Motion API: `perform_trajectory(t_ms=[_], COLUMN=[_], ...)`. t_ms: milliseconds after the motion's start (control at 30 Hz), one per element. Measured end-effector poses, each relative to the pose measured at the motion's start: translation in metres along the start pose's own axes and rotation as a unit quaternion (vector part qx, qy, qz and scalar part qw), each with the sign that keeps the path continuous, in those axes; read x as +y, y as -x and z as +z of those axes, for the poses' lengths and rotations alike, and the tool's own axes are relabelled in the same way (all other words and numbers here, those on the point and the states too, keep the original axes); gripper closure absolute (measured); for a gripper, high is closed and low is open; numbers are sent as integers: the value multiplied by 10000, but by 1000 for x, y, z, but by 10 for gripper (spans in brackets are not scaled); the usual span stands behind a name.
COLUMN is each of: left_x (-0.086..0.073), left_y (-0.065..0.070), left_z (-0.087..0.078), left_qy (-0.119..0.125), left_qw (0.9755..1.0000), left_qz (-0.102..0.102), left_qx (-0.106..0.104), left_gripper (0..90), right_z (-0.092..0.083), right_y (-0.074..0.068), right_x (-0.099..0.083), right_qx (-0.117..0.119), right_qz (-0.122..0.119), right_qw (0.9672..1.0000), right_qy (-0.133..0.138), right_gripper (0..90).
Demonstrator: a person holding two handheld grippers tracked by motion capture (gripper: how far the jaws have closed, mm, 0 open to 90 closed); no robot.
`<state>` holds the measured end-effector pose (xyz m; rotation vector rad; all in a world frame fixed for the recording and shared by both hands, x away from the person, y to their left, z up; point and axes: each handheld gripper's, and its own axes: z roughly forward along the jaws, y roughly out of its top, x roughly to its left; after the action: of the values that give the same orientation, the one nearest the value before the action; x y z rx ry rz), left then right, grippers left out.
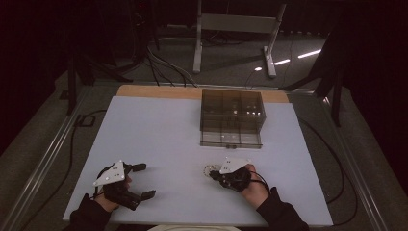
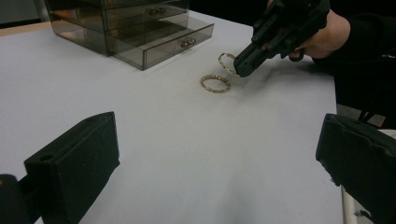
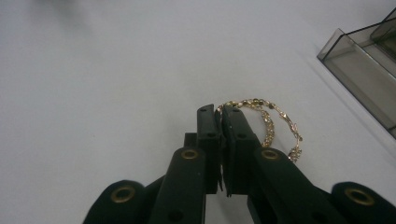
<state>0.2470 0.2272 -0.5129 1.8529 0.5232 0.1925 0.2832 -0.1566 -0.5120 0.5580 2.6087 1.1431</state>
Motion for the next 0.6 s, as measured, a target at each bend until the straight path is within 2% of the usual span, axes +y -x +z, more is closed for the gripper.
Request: perform_trajectory(t_ms=[600], left_x=[0], left_y=[-1], left_z=[-1], left_qy=[22], left_qw=[10000], left_qz=[4], left_qx=[-5], left_gripper=[5], right_z=[-9], right_y=[12], right_x=[14], right_qx=[-137], right_qz=[79], right_qw=[9998], right_qy=[72], right_gripper=[868])
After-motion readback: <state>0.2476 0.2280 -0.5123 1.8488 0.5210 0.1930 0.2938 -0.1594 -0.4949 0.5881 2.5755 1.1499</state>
